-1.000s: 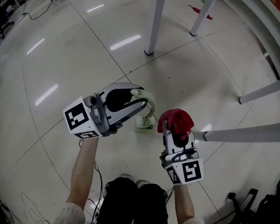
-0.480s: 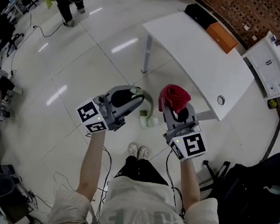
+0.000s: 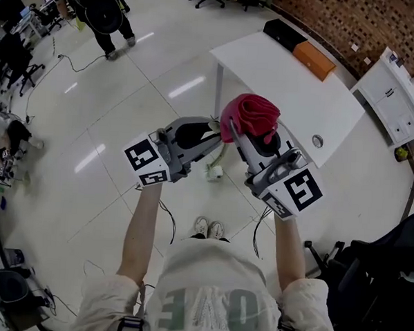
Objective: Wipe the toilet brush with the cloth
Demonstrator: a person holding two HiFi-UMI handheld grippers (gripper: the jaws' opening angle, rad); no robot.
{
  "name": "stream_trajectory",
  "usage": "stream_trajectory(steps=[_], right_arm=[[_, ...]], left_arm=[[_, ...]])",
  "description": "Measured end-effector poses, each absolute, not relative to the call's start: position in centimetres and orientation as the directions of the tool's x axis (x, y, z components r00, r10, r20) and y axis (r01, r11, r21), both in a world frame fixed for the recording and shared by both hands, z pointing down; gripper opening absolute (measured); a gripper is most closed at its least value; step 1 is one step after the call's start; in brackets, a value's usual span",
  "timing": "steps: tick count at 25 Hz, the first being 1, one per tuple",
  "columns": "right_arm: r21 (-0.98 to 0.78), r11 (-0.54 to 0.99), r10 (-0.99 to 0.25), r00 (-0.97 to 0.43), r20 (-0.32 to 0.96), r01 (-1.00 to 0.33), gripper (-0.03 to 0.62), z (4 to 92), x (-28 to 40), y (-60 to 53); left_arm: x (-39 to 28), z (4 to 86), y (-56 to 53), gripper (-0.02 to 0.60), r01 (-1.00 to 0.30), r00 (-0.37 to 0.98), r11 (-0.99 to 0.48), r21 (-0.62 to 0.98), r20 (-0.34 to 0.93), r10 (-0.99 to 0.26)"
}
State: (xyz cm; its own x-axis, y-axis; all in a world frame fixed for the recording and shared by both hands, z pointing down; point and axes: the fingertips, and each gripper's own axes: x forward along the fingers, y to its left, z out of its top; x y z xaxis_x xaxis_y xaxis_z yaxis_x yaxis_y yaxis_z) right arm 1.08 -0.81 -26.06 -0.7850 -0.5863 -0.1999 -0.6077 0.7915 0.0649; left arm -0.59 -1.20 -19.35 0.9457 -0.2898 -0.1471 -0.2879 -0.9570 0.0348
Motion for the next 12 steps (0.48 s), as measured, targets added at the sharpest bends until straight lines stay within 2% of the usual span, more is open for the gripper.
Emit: stream_trajectory(steps=[5, 12], right_arm=[[0.043, 0.767, -0.625, -0.760, -0.178, -0.640, 0.032, -24.3, 2.3, -1.5], [-0.157, 0.697, -0.717, -0.668, -0.201, -0.700, 0.032, -19.5, 4.5, -3.8]], left_arm=[[-0.4, -22.3, -1.2, 0.103, -0.299, 0.939, -0.954, -0.011, -0.184, -0.292], [0.9, -27.6, -2.3, 0.104, -0.305, 0.920, -0.950, -0.063, -0.277, -0.277]])
